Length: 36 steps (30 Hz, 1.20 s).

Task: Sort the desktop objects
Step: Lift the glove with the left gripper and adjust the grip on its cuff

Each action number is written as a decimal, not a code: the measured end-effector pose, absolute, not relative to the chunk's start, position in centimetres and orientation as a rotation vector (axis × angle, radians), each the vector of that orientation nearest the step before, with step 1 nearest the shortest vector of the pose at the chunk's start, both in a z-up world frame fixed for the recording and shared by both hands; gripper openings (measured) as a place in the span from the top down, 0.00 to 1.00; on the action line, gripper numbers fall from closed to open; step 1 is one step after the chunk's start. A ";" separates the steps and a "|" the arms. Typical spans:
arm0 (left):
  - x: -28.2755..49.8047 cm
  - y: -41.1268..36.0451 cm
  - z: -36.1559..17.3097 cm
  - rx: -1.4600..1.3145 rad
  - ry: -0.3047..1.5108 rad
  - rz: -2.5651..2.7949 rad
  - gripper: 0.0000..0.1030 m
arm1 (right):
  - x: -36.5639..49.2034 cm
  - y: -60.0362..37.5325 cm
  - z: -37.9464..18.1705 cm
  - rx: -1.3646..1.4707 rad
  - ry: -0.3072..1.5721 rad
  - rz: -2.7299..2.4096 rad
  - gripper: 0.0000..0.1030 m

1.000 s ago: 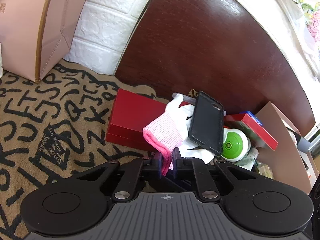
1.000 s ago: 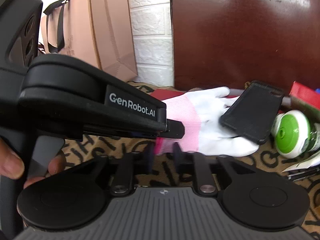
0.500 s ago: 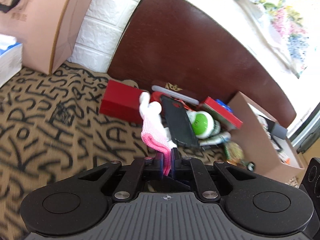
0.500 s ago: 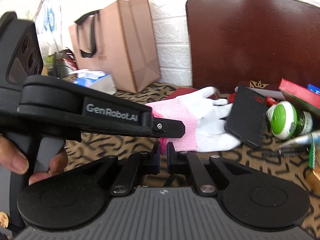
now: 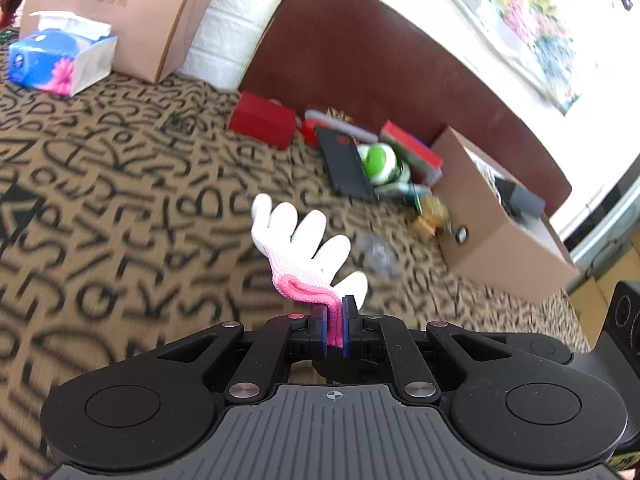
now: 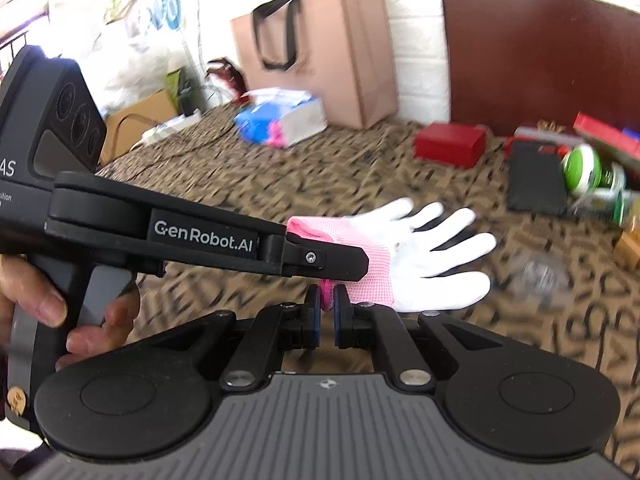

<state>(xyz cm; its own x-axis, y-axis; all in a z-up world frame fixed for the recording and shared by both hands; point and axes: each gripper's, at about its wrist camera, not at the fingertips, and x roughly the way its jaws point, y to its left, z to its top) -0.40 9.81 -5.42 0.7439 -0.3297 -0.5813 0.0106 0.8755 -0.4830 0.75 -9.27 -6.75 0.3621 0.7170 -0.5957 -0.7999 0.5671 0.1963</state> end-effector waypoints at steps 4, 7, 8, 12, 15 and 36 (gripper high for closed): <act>-3.1 9.3 -5.6 -0.476 0.736 -0.209 0.95 | -1.8 -10.1 -6.6 -0.114 0.720 0.997 0.93; -4.3 8.7 -6.1 -0.468 0.759 -0.220 0.89 | -3.4 -10.4 -6.6 -0.150 0.723 1.005 0.92; -4.6 8.5 -6.3 -0.466 0.766 -0.223 0.81 | -4.0 -10.7 -6.7 -0.163 0.725 1.006 0.92; -5.4 7.7 -7.0 -0.452 0.786 -0.219 0.73 | -5.3 -11.5 -7.2 -0.170 0.754 1.006 0.92; -5.9 7.3 -7.1 -0.435 0.775 -0.203 0.55 | -6.0 -12.1 -7.5 -0.187 0.753 0.990 0.92; -4.1 8.0 -7.2 -0.353 0.741 -0.154 0.07 | -3.5 -13.5 -9.3 -0.096 0.784 0.803 0.15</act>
<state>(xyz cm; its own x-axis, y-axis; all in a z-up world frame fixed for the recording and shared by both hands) -4.10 7.97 -7.24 0.7301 -0.2597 -0.6320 0.0131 0.9301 -0.3671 -3.49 -13.51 -9.25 0.4340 0.6099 -0.6631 -0.6777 0.7060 0.2057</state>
